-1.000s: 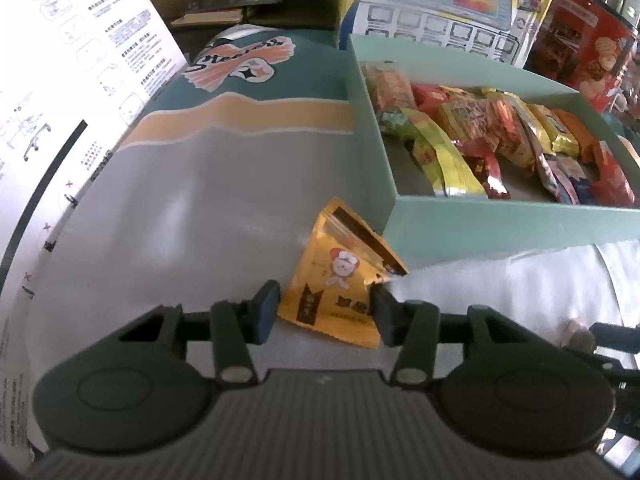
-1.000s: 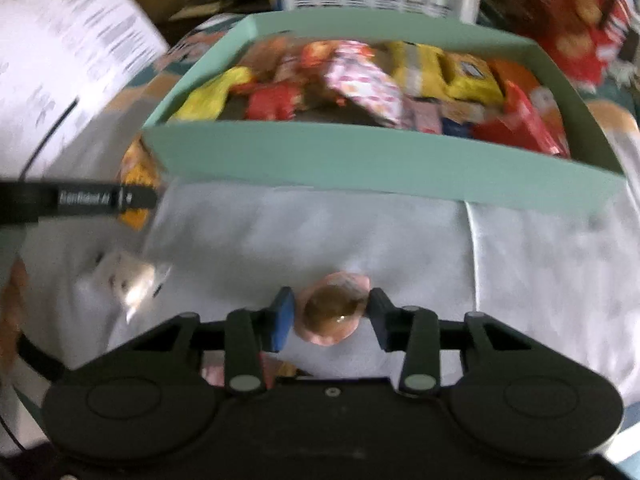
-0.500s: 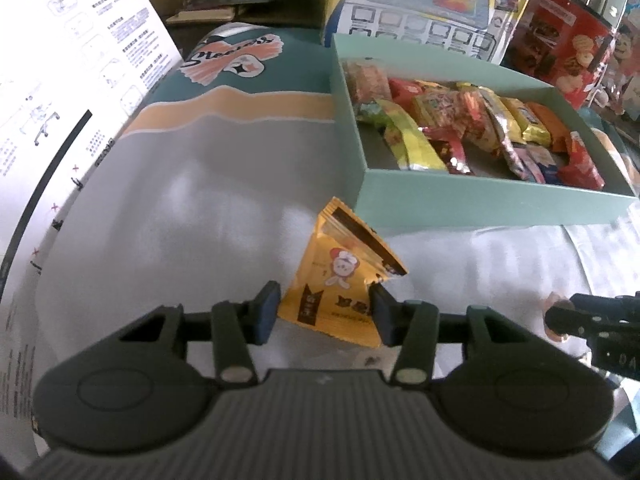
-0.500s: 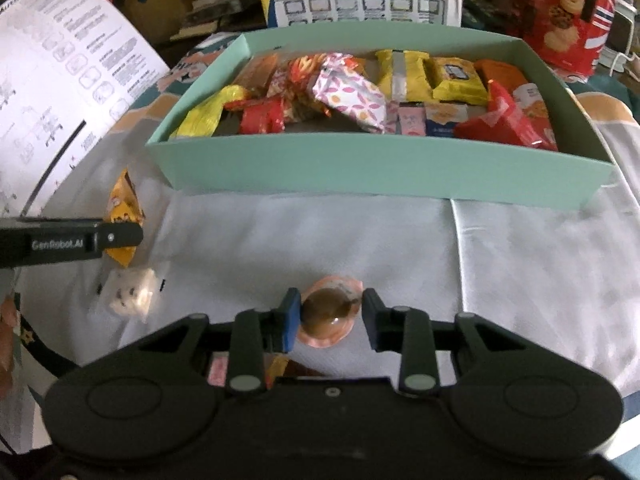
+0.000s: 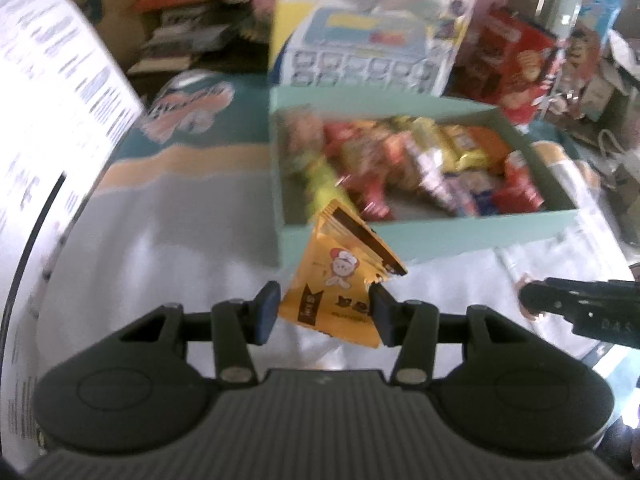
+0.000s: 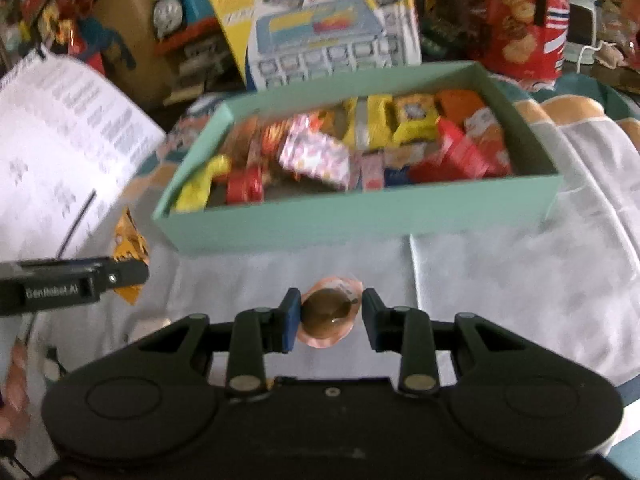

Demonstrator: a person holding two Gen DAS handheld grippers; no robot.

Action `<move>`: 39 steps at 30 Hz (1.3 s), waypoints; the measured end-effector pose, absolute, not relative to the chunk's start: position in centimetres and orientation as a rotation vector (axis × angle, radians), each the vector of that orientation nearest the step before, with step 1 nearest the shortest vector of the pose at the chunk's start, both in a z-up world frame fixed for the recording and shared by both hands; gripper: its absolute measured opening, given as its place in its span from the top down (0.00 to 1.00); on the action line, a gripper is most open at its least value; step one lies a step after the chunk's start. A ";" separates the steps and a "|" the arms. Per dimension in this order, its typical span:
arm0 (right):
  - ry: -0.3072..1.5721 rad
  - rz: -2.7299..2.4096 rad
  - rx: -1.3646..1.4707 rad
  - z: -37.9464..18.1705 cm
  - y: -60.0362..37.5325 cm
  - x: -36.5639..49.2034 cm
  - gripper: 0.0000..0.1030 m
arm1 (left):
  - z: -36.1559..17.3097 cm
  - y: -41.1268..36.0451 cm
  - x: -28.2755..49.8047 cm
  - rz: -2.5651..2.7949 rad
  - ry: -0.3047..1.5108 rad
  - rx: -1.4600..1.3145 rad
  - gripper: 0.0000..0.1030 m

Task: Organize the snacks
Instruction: 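Carry both snacks into the box and open both tools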

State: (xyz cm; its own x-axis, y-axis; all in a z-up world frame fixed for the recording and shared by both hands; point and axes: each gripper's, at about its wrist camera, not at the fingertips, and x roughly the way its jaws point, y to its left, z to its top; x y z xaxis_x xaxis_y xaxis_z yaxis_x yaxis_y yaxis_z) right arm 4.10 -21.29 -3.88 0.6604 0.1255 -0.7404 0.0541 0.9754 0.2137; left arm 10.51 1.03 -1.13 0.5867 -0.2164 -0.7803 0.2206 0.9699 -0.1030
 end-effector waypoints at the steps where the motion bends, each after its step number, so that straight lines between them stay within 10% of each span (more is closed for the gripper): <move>1: 0.839 0.041 0.234 -3.4 -21.7 4.3 0.69 | -0.7 0.4 11.0 -0.267 0.900 0.008 0.54; 23: 0.826 0.019 0.403 -2.9 -28.0 15.6 0.68 | -3.9 -12.4 21.0 -0.427 0.947 0.234 0.53; 25: 0.846 0.044 0.430 -3.4 -27.8 16.0 0.65 | -4.5 -12.1 21.5 -0.401 0.966 0.233 0.42; 28: 0.835 0.060 0.459 -3.4 -27.8 16.0 0.29 | -4.5 -11.3 21.6 -0.366 0.959 0.201 0.02; 30: 0.809 0.037 0.448 -3.2 -27.8 15.7 0.14 | -4.0 -10.8 21.3 -0.357 0.934 0.189 0.02; 39: 0.795 -0.023 0.450 -2.6 -28.9 13.5 0.05 | -2.9 -9.2 19.9 -0.332 0.940 0.136 0.01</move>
State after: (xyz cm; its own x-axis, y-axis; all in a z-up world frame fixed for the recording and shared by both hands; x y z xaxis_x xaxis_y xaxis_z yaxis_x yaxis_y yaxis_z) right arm 13.50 -28.94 -2.59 0.7051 0.1467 -0.6938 0.1871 0.9052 0.3816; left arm 19.93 -9.21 -2.89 0.5439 -0.2201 -0.8098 0.3372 0.9410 -0.0293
